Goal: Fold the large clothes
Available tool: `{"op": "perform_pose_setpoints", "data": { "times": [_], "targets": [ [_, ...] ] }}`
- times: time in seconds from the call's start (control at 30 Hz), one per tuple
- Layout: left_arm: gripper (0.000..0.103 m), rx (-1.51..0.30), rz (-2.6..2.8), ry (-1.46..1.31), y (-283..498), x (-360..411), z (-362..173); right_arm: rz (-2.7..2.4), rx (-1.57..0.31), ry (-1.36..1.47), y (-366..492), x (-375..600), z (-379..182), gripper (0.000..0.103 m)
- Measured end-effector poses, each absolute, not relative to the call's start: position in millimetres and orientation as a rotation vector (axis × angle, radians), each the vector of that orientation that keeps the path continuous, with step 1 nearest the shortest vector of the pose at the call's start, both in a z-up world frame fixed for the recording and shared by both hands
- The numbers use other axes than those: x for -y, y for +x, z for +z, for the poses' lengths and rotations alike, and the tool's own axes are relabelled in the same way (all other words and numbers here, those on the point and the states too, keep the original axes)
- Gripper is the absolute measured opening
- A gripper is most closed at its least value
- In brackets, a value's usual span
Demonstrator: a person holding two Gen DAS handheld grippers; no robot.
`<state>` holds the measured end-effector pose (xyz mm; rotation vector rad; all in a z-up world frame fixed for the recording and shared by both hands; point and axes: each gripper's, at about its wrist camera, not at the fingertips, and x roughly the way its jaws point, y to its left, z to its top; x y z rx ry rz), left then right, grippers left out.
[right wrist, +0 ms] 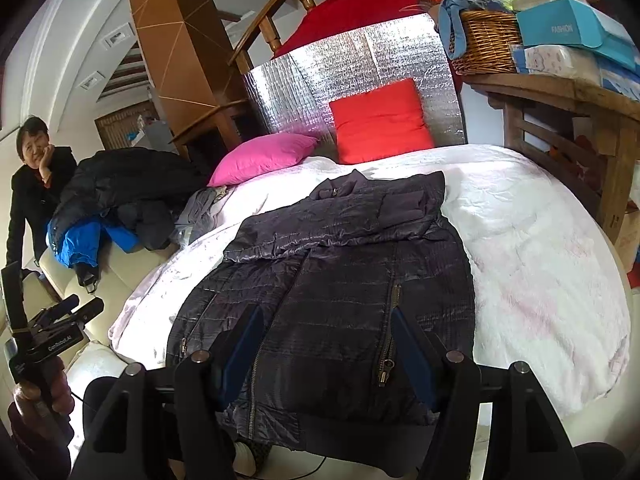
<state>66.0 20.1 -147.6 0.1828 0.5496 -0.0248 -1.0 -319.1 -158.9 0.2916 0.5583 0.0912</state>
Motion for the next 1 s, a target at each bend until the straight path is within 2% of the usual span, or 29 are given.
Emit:
{"op": "perform_pose_setpoints", "data": {
  "times": [1.0],
  "targets": [
    [0.089, -0.562, -0.026, 0.183, 67.0, -19.5, -150.6, 0.097, -0.535, 0.289, -11.7, 319.8, -152.0, 0.070]
  ]
}}
